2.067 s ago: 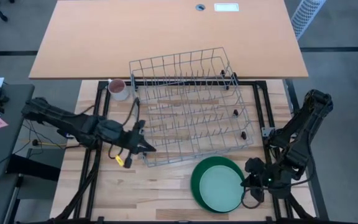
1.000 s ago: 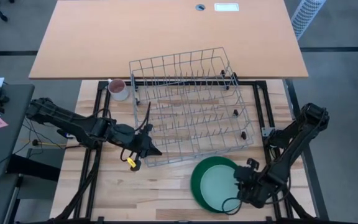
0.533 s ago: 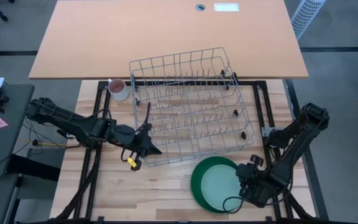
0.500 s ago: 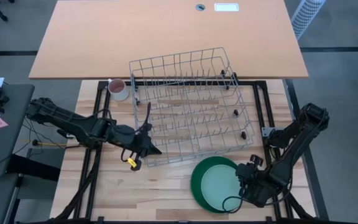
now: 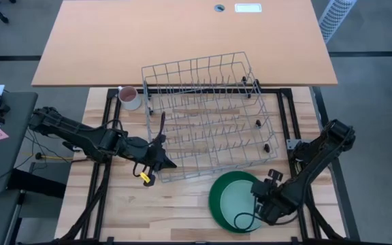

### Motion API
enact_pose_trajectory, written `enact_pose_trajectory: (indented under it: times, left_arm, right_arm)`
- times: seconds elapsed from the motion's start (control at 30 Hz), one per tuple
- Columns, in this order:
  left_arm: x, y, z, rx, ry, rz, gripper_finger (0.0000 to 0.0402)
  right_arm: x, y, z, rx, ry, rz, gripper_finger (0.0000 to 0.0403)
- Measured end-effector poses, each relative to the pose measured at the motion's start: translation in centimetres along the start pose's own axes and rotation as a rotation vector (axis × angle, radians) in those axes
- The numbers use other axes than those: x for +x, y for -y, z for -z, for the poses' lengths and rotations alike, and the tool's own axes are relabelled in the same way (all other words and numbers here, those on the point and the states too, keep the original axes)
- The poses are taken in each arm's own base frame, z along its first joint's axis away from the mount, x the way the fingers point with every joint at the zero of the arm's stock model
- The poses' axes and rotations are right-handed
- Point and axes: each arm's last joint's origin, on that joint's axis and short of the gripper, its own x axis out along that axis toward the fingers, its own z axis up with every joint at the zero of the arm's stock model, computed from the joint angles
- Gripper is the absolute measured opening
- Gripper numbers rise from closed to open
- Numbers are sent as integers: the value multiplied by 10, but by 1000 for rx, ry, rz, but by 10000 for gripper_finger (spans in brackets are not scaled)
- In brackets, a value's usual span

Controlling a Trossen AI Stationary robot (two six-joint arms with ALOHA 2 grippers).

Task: Sort dishes
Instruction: Put the light green plate in the dish rack

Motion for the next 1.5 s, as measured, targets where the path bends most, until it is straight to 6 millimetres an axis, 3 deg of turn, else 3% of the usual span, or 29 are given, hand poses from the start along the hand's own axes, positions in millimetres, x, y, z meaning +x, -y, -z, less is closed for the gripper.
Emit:
enact_pose_trajectory:
  times: [0.43,0.63,1.07,1.3,1.5]
  left_arm:
    - [0,0,0,-1,0,0,0]
    - [0,0,0,-1,0,1,0]
    - [0,0,0,-1,0,1,0]
    - [0,0,0,-1,-1,1,0]
    - [0,0,0,0,-2,1,0]
  right_arm:
    - [-1,1,-2,11,6,-4,11]
    - [-4,4,-5,30,-18,27,5]
    - [-36,8,-34,10,0,66,0]
    - [-36,0,-43,-103,39,-26,0]
    - [-33,6,-51,-121,15,-7,0]
